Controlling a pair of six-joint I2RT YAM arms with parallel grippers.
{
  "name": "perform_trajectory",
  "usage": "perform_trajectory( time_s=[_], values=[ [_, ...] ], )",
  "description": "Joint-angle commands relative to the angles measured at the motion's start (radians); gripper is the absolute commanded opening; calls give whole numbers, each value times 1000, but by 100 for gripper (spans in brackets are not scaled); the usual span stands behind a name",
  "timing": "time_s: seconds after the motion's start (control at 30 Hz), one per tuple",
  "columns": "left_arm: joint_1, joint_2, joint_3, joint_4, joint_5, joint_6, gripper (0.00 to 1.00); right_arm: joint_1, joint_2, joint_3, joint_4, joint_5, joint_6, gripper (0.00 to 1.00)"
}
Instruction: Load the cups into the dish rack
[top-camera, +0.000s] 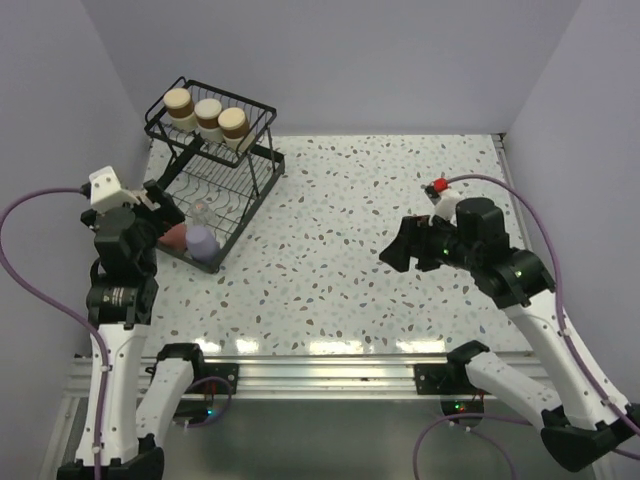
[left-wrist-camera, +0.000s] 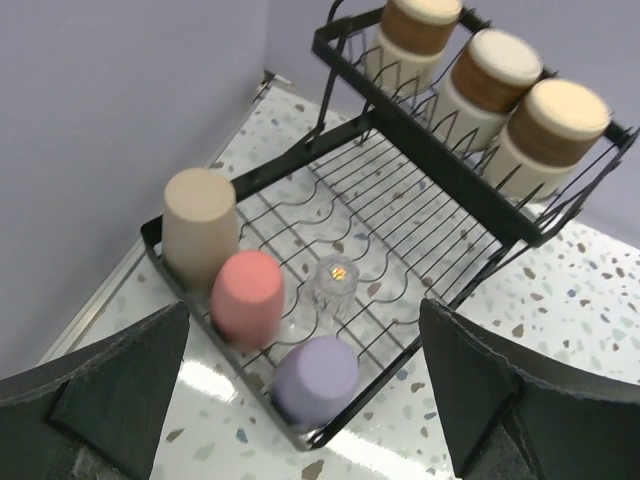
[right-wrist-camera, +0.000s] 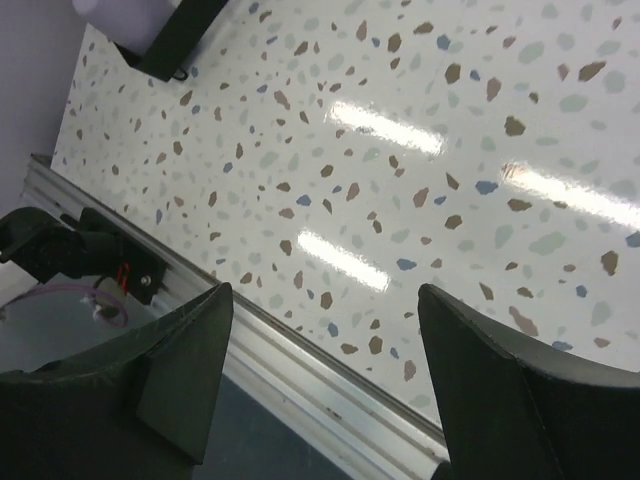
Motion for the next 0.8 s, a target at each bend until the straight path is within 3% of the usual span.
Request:
perform_trajectory(
  time_s=[0.0,0.17,0.3,0.4,0.77],
  values=[
    [-4,-85,-101,-51,-111,-8,100,-2,-95,24,10,106,-81,79],
    [-4,-237,-276,1,-139,33,100,-4,-290,-74,65,181,-129,81],
    [-4,-314,-386,44,-174,58,100,-2,-420,-149,83,239,-172,98],
    [-4,-330,-418,111,-144,90,100,-4,-509,-206,79,256,-167,98],
    [-4,-552,-721,436,-96,168,100,-1,-426,-148,-19,333,-15,98]
  ],
)
